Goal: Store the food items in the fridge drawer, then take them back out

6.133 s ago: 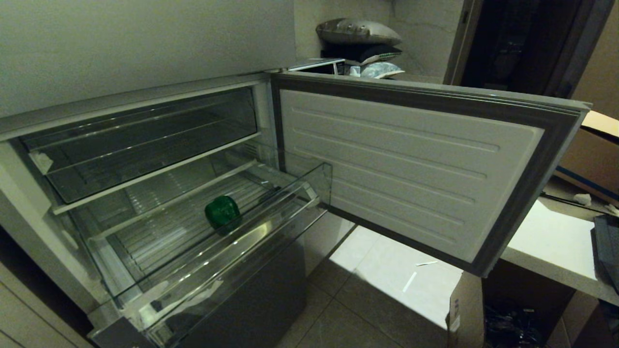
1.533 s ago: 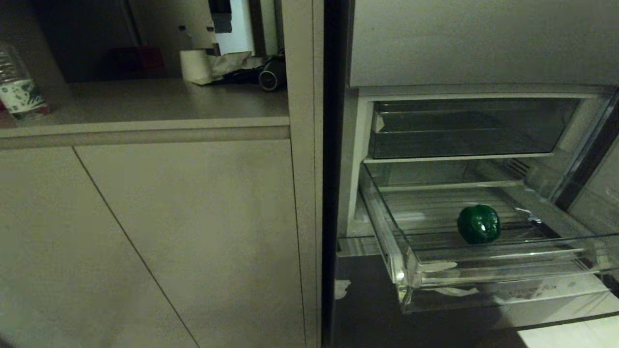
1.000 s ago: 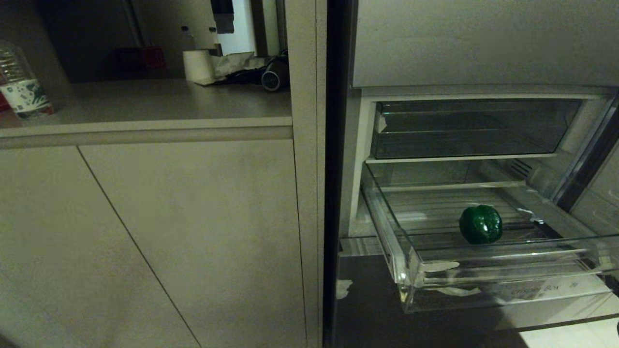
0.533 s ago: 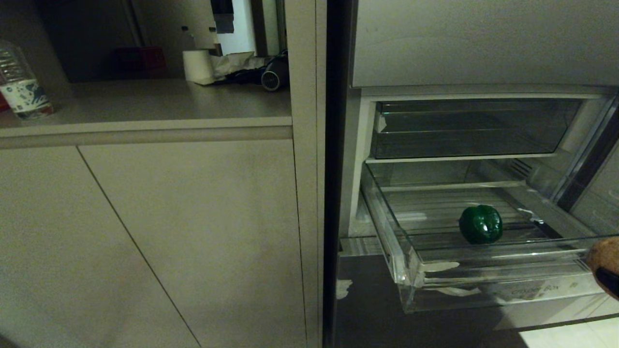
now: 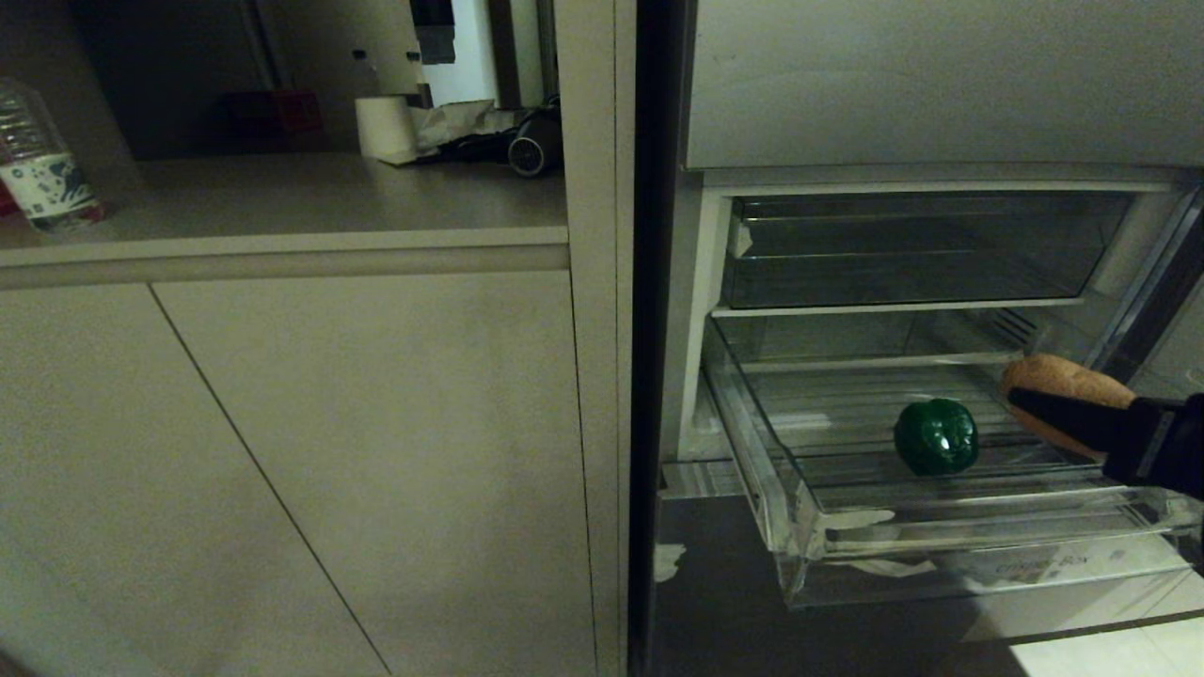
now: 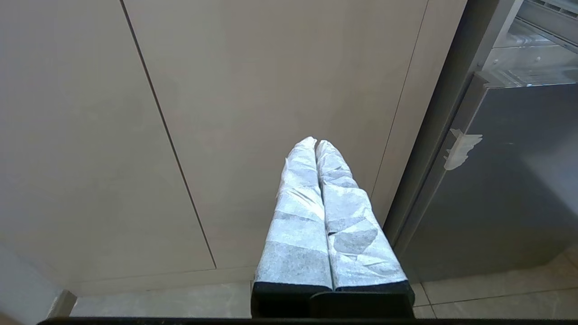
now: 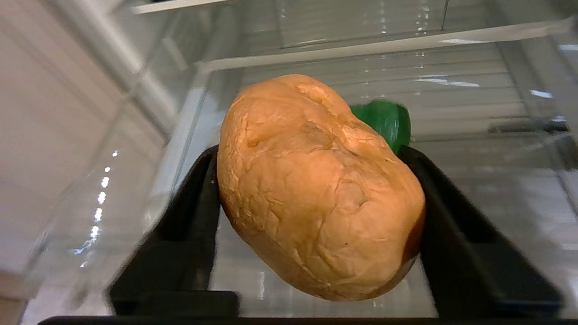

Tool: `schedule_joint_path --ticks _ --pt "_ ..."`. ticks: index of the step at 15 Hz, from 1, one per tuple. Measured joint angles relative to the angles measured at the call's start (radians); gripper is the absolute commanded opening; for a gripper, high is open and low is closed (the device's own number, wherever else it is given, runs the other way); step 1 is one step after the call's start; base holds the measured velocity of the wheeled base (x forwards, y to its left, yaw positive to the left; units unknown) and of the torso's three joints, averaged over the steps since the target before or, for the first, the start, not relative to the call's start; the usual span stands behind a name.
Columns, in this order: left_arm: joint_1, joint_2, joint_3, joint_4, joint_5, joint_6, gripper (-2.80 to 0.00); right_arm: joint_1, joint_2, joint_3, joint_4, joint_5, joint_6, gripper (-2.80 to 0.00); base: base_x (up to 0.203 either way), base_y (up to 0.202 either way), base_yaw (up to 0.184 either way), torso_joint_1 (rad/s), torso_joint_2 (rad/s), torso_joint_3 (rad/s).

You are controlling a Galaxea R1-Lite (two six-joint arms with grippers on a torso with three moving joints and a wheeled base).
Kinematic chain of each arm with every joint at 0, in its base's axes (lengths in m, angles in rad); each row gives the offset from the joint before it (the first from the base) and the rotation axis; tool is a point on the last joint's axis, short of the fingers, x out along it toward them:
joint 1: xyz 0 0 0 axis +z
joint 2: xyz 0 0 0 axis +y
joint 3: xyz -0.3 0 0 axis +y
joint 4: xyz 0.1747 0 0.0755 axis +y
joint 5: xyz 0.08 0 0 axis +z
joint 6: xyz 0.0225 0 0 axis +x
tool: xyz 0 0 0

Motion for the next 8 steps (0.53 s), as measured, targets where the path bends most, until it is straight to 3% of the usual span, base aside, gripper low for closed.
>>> schedule_joint_path --ticks 6,7,8 --pt "0.0 0.0 0.0 0.0 0.0 0.0 -2.8 -0.002 0.246 -0.142 -0.065 -0.041 0.051 0.0 0.0 0.0 0.0 0.0 0.0 0.0" --pt "0.0 0.0 0.0 0.0 0.0 0.0 -2.8 -0.002 0.26 -0.152 -0.065 -0.042 0.051 -2.8 0.0 0.0 0.0 0.0 0.0 0.0" --pt "0.0 0.0 0.0 0.0 0.0 0.0 -2.8 -0.002 0.266 -0.153 -0.064 -0.043 0.05 -2.8 0.0 0.0 0.0 0.0 0.0 0.0"
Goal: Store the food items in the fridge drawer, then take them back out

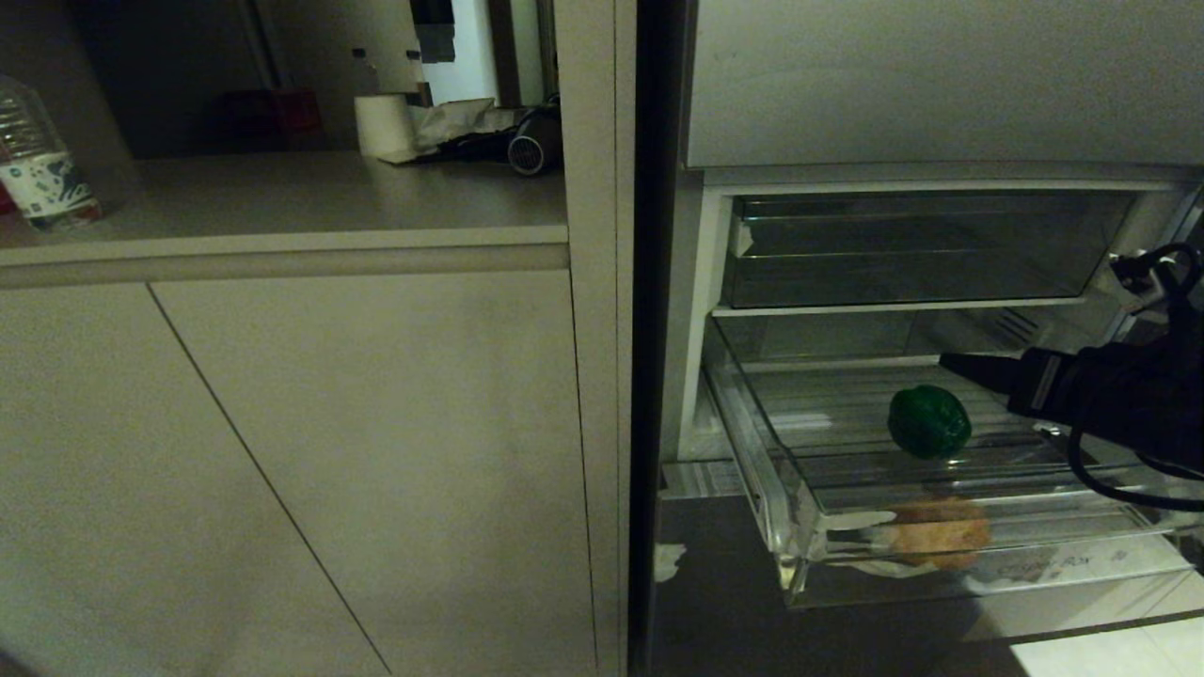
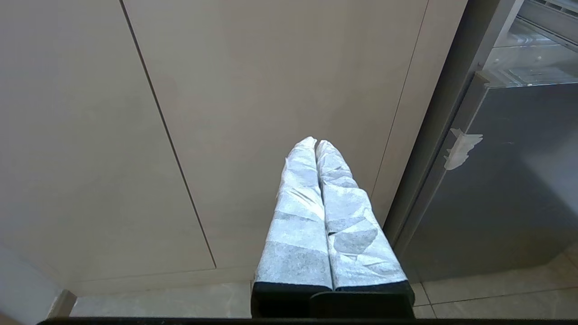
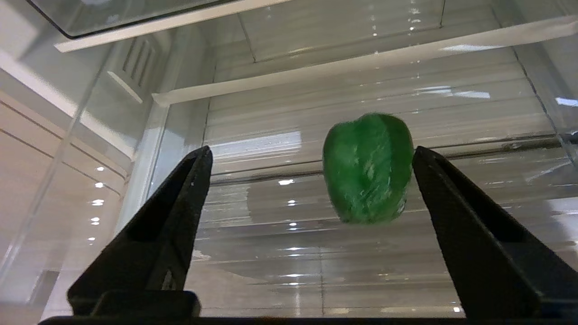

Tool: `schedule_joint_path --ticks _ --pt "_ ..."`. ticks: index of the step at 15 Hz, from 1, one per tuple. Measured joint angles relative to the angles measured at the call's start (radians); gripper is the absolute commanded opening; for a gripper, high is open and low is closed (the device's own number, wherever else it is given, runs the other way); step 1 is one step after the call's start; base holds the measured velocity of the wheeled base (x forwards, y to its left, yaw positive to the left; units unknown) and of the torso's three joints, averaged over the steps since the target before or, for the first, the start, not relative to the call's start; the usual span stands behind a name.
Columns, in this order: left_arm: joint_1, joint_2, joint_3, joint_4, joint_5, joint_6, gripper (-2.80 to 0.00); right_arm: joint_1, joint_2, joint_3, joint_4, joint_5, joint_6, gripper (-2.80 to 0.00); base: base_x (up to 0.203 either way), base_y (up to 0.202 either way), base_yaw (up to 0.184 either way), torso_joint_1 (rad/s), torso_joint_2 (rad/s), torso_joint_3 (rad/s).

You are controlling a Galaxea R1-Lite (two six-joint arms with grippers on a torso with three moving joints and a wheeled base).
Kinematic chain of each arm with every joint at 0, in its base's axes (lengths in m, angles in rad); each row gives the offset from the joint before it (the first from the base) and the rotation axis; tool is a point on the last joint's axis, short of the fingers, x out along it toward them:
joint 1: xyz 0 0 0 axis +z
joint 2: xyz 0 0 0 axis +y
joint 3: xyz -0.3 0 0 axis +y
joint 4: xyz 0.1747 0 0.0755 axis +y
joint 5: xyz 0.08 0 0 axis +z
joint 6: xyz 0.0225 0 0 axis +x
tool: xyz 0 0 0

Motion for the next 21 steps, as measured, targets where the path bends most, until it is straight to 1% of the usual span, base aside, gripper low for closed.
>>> schedule_joint_path --ticks 2,4,7,10,11,12,14,15,17,19,21 --pt "0.0 0.0 0.0 0.0 0.0 0.0 -2.8 0.0 -0.027 0.025 0.0 -0.001 -0.002 -2.8 0.0 0.0 0.0 0.0 0.0 0.0" --pt "0.0 0.0 0.0 0.0 0.0 0.0 -2.8 0.0 -0.105 0.085 0.005 -0.014 -0.005 -2.8 0.0 0.0 0.0 0.0 0.0 0.0" --pt "0.0 0.0 0.0 0.0 0.0 0.0 -2.8 0.0 -0.287 0.21 0.006 -0.067 -0.011 -2.8 0.0 0.0 0.0 0.0 0.0 0.0" --pt "0.0 0.0 0.0 0.0 0.0 0.0 -2.8 0.0 -0.501 0.364 0.018 -0.089 -0.026 -2.8 0.0 0.0 0.0 0.0 0.0 0.0" --pt "0.0 0.0 0.0 0.0 0.0 0.0 -2.8 0.0 -0.576 0.424 0.04 -0.096 -0.038 -2.8 0.0 0.0 0.0 0.0 0.0 0.0" --pt "0.0 0.0 0.0 0.0 0.0 0.0 -2.8 0.002 -0.647 0.478 0.092 -0.111 -0.051 -2.8 0.0 0.0 0.0 0.0 0.0 0.0" --pt "0.0 0.0 0.0 0.0 0.0 0.0 -2.8 0.006 -0.719 0.531 0.234 -0.138 -0.061 -2.8 0.0 0.0 0.0 0.0 0.0 0.0" --pt "0.0 0.0 0.0 0.0 0.0 0.0 -2.8 0.008 -0.729 0.542 0.283 -0.141 -0.062 -2.8 0.0 0.0 0.0 0.0 0.0 0.0" --pt "0.0 0.0 0.0 0.0 0.0 0.0 -2.8 0.008 -0.701 0.542 0.296 -0.141 -0.063 -2.8 0.0 0.0 0.0 0.0 0.0 0.0" --pt "0.0 0.0 0.0 0.0 0.0 0.0 -2.8 0.009 -0.631 0.504 0.292 -0.137 -0.061 -2.8 0.0 0.0 0.0 0.0 0.0 0.0" --pt "0.0 0.0 0.0 0.0 0.0 0.0 -2.8 0.008 -0.538 0.436 0.281 -0.135 -0.061 -2.8 0.0 0.0 0.0 0.0 0.0 0.0"
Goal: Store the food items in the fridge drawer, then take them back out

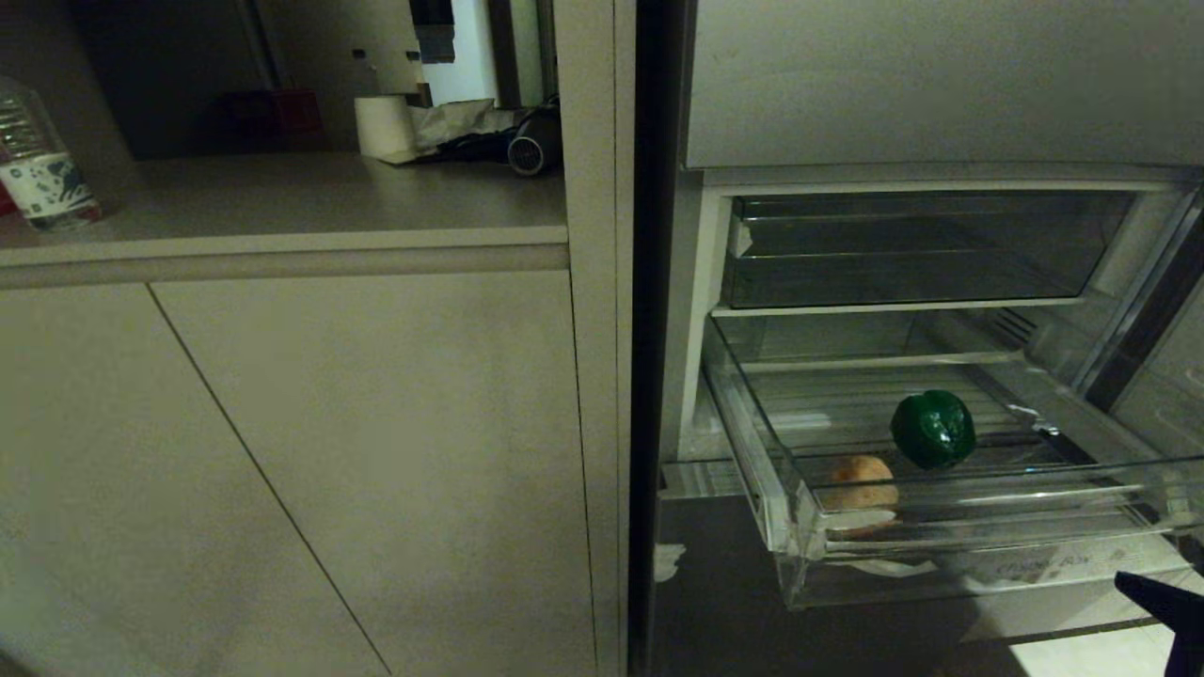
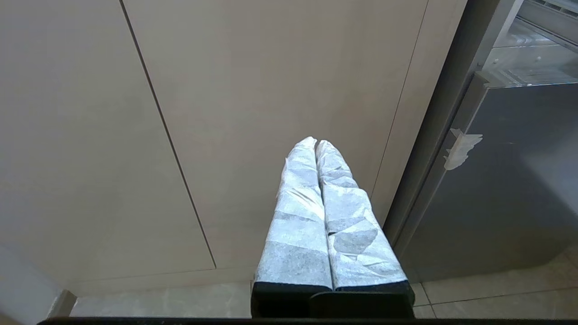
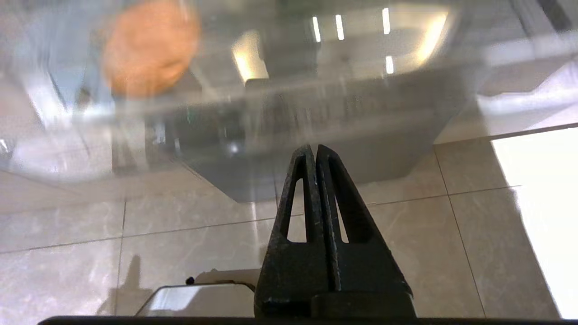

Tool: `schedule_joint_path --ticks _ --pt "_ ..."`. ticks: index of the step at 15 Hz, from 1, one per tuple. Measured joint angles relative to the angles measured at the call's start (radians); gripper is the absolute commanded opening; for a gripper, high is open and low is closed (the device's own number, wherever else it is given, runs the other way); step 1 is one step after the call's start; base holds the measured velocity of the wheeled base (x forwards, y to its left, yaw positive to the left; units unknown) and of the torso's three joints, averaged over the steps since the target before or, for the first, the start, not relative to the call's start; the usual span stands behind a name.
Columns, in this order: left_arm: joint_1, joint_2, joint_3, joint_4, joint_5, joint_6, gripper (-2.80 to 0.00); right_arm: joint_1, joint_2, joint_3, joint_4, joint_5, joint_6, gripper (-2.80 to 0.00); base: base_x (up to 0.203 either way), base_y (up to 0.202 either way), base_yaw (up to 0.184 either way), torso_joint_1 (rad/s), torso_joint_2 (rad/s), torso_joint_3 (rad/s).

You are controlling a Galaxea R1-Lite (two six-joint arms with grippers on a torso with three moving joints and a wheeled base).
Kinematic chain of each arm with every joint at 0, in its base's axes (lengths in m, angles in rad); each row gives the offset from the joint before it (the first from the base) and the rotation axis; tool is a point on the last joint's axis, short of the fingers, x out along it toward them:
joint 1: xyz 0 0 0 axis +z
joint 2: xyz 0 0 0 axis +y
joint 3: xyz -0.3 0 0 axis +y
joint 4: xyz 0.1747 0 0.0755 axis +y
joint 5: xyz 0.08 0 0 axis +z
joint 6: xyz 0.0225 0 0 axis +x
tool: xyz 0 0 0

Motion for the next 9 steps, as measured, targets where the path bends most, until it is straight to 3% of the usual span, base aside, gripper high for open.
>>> schedule_joint_path --ticks 9 --pt "0.0 0.0 0.0 0.0 0.0 0.0 -2.8 0.001 0.468 -0.337 -0.044 0.001 -0.005 -2.8 0.0 0.0 0.0 0.0 0.0 0.0"
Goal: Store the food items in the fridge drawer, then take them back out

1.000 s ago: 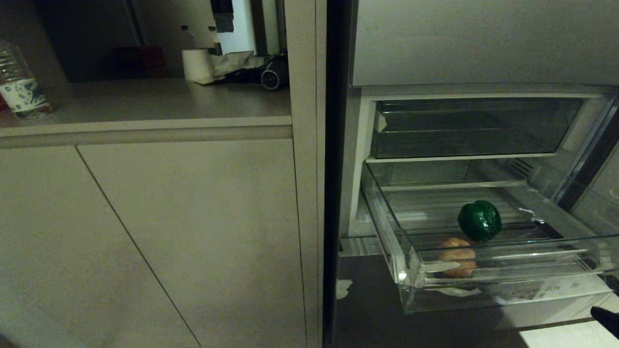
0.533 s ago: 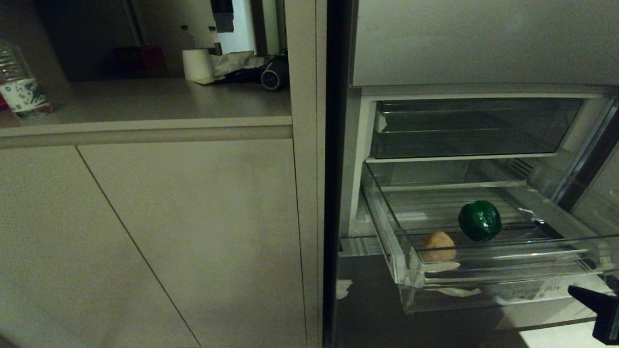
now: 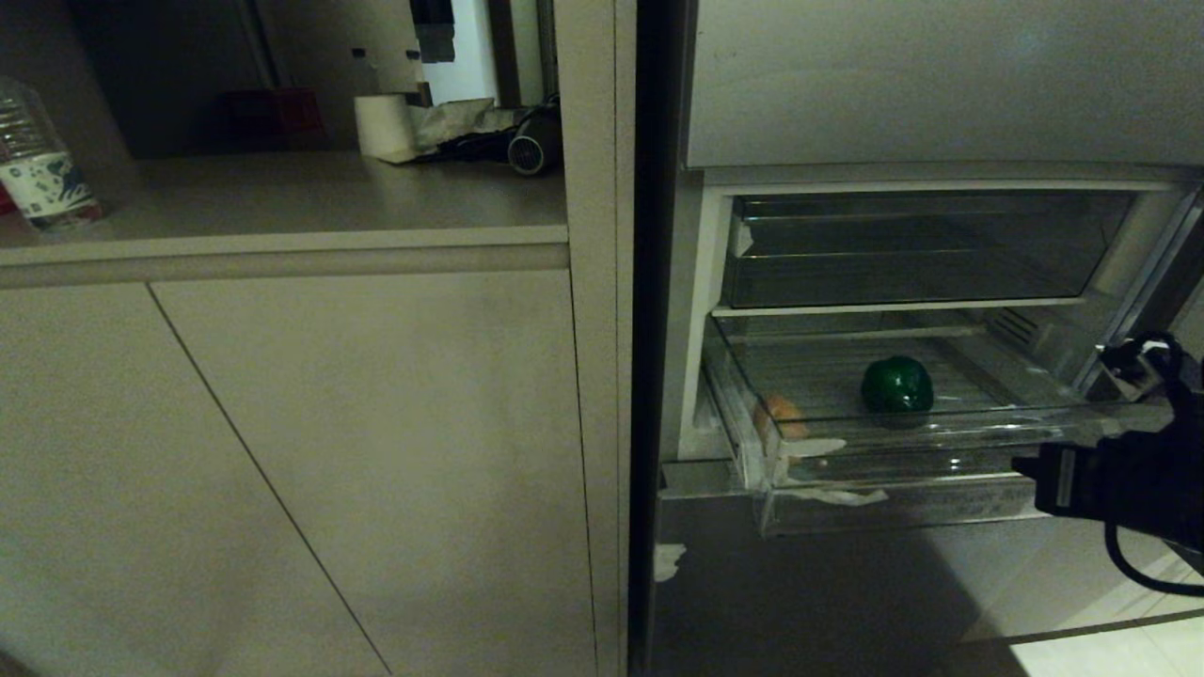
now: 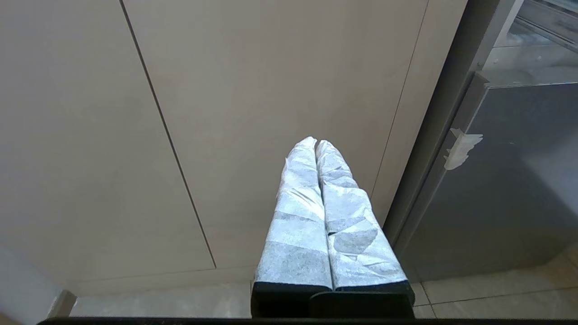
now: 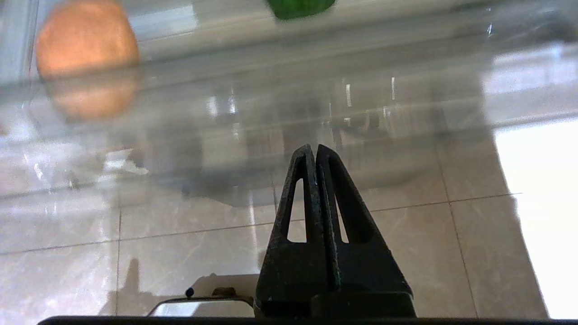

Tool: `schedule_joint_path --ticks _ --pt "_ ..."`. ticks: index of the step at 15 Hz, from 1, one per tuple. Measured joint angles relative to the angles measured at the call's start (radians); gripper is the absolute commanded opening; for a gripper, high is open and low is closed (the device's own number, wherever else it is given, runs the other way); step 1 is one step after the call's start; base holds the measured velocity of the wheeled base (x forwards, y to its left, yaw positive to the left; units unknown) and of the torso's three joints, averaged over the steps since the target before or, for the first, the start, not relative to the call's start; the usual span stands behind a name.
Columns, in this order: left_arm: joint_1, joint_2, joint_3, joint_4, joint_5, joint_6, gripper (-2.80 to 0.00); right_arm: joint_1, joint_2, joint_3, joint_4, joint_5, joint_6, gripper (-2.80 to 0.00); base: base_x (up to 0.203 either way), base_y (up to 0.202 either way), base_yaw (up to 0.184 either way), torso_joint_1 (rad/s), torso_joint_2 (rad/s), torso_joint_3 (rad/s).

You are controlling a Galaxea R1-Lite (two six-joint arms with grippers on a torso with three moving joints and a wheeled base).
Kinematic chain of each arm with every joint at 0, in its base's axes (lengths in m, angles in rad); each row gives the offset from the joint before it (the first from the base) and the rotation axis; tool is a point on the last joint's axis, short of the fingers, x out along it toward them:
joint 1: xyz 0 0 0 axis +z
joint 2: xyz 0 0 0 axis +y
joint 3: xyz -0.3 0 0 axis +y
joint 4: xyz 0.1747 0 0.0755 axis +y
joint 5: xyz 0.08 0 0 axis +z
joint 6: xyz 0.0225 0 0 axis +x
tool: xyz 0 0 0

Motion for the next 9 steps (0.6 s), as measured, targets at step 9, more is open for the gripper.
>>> schedule_joint_path --ticks 9 --pt "0.0 0.0 0.0 0.0 0.0 0.0 -2.8 0.024 0.374 -0.116 -0.539 0.004 0.046 -2.8 0.0 0.0 0.0 0.0 0.0 0.0"
